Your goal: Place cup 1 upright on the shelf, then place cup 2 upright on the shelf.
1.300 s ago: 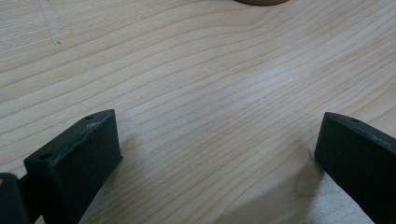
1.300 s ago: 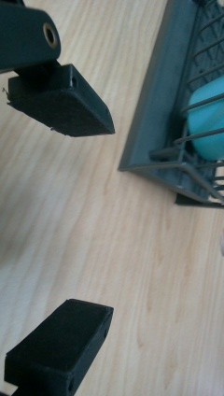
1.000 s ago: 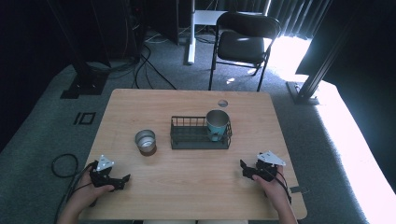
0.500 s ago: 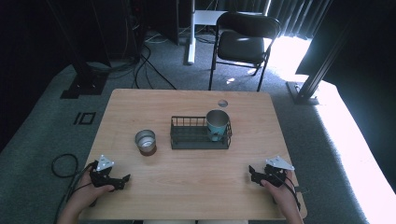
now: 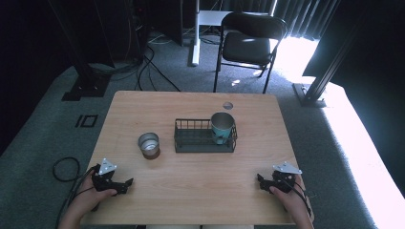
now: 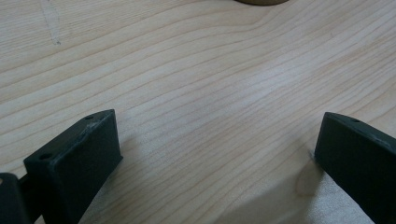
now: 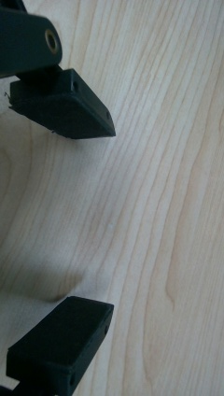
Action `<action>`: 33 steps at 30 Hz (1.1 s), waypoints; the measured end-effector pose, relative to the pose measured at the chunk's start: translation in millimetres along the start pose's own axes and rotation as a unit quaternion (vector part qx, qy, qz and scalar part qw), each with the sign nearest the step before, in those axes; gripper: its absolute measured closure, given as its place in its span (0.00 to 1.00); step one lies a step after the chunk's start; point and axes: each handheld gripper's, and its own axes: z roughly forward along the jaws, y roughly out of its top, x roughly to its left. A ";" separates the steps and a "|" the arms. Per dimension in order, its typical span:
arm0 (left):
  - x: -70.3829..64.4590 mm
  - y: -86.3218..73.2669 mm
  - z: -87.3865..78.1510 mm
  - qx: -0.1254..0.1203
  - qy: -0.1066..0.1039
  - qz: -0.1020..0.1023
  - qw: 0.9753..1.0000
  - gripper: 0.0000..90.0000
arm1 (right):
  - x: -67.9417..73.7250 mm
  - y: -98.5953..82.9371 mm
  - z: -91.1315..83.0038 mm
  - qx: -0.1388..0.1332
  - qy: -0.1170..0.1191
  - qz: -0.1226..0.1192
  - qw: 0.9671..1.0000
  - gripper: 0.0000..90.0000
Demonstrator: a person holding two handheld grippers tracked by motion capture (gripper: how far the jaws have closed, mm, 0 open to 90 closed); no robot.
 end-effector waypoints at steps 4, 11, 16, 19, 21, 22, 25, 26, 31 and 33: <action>0.0 0.0 0.0 0.000 0.000 0.000 1.000 0.01 | -0.8 -0.1 0.7 0.006 0.015 0.008 1.000 0.14; 0.0 -0.1 0.0 0.000 0.000 0.000 1.000 0.01 | -0.7 -0.1 0.7 0.007 0.016 0.008 1.000 0.13; 0.1 0.1 -0.1 0.001 0.000 0.000 1.000 0.01 | -0.7 0.1 0.7 0.007 0.016 0.008 1.000 0.13; 0.1 0.1 -0.2 0.001 0.000 0.000 1.000 0.01 | -0.7 0.1 0.7 0.007 0.016 0.008 1.000 0.13; 0.1 0.1 -0.2 0.001 0.000 0.000 1.000 0.01 | -0.7 0.1 0.7 0.007 0.016 0.008 1.000 0.13; 0.0 0.0 -0.2 0.001 0.000 0.001 1.000 0.01 | -0.7 0.0 0.7 0.007 0.016 0.008 1.000 0.13; 1.2 -0.5 -0.9 0.002 -0.009 0.010 1.000 0.01 | -0.7 0.0 0.7 0.007 0.016 0.008 1.000 0.13; 2.0 -0.8 -1.2 0.002 -0.013 0.014 1.000 0.01 | -0.7 0.0 0.7 0.007 0.016 0.008 1.000 0.13; 2.2 -1.5 -1.9 -0.002 -0.026 0.029 0.999 0.03 | -0.6 0.0 0.7 0.007 0.016 0.008 1.000 0.13; 2.7 -1.4 -1.8 -0.001 -0.030 0.034 0.999 0.03 | -0.5 0.0 0.7 0.007 0.016 0.007 1.000 0.13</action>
